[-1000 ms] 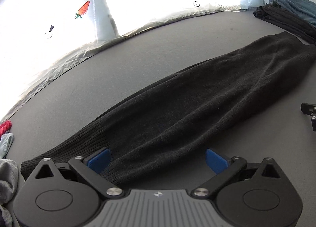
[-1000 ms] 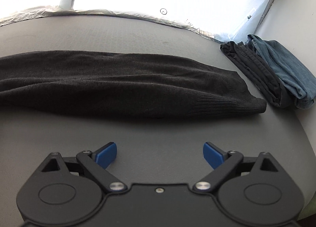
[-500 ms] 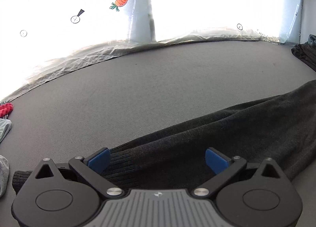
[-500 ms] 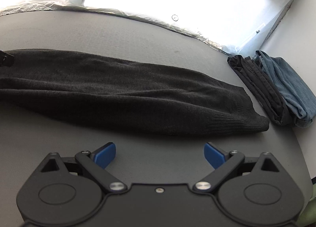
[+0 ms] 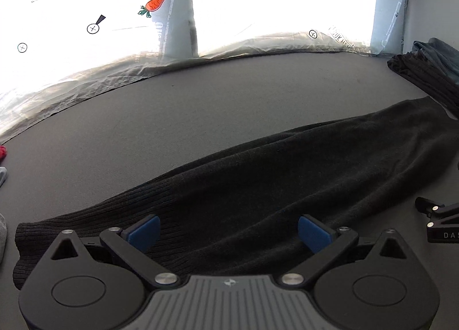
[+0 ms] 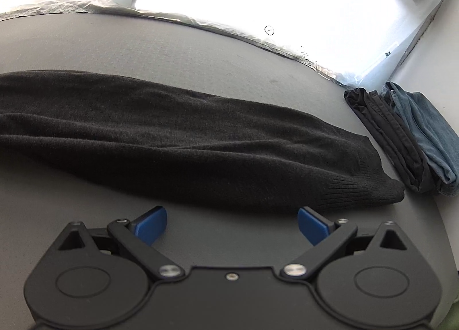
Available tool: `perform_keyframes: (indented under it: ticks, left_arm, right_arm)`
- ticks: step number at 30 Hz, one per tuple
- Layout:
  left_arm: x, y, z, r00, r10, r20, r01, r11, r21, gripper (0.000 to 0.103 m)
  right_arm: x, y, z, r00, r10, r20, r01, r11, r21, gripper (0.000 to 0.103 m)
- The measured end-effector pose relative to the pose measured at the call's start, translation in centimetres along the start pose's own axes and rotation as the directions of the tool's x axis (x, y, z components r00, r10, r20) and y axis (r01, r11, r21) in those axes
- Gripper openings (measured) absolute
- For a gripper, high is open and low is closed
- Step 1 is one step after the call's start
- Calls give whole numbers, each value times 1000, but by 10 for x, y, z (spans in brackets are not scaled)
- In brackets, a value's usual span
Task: Fold clothes
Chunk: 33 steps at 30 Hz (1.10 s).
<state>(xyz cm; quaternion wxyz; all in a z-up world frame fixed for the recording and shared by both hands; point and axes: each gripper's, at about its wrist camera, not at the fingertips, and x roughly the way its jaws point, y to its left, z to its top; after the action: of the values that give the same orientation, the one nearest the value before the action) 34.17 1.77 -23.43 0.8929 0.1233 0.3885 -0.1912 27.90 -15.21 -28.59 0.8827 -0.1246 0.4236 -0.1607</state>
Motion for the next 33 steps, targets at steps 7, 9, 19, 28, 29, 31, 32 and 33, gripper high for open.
perform_keyframes:
  ticks: [7,9,19,28,29,31,32,33]
  left_arm:
    - [-6,-50,-3,997,-75,23,66,961,270,68]
    - [-6,-65,-5,996,-88,32,70,926,372,62]
    - [16,-79,15,991,-132,-13,127,915,384,4]
    - [19,-35,69,979,-204,28,201,977,73,4]
    - [19,-33,71,977,-209,33,207,977,58,4]
    - [20,-32,75,976,-217,36,216,976,36,4]
    - [20,-31,76,975,-219,36,218,976,28,4]
    - [20,-31,77,975,-221,36,221,975,23,4]
  right_arm:
    - [-1,-14,-11,1000,4,-13,-3,997,82,99]
    - [-2,-17,-15,1000,9,-15,-8,994,107,99]
    - [-8,-22,-21,1000,27,13,-28,993,114,99]
    - [-18,2,-9,991,37,128,-34,999,-32,99]
    - [-19,8,-6,986,22,163,-12,998,-62,99]
    - [-18,18,-2,977,-22,214,46,993,-108,99]
    - [-16,22,0,970,-46,238,79,989,-129,99]
    - [-11,25,3,967,-72,246,107,985,-134,100]
